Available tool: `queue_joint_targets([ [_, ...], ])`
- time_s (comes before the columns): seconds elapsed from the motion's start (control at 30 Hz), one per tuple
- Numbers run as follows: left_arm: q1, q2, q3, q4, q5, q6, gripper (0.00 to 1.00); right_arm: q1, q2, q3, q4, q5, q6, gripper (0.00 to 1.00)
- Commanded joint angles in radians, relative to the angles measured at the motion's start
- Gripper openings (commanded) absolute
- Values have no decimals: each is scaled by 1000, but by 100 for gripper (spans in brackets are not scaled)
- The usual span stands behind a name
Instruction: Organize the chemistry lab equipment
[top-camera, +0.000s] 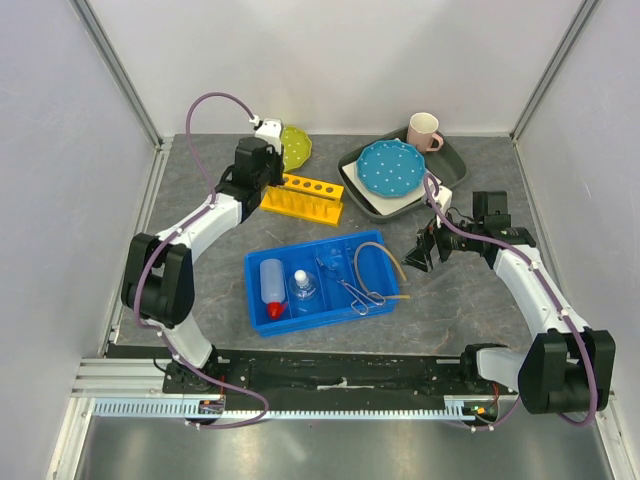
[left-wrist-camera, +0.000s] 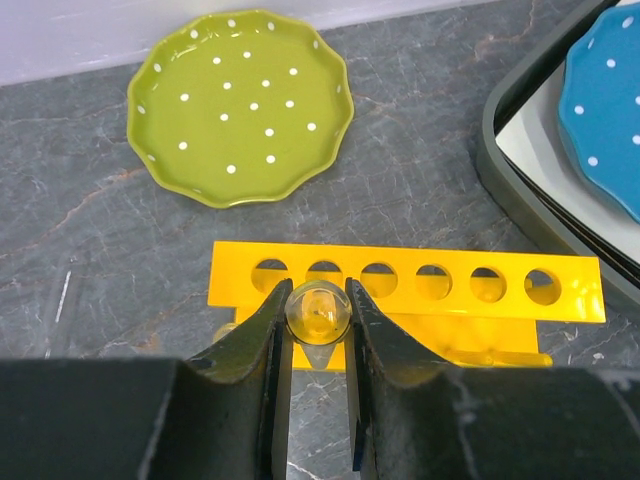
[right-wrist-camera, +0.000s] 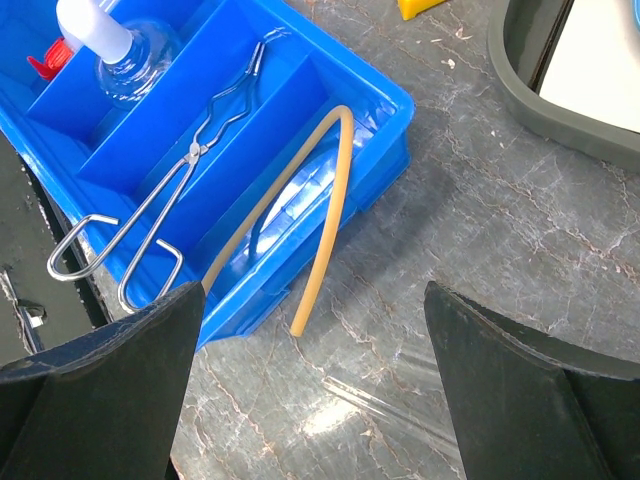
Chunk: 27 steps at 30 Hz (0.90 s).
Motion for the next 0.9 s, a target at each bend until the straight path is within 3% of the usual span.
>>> queue_joint_targets([
  [0.0,6,7,-12,57,19,18,19,-8,9,4,20,-41,-27,98],
  [0.07,6,4,-17,55,22,18,20,-11,9,1,17,-42,-28,98],
  [0.4,9,-36,-23,14,31,13,48,-26,24,5,9,-78,-25,98],
  [0.67,12,-108,8,-51,33,4,56,-86,-17,-4,0,-85,-39,98],
  [0.87,21,-227,46,-121,16,-20,70,-95,-56,16,-12,-33,-41,98],
])
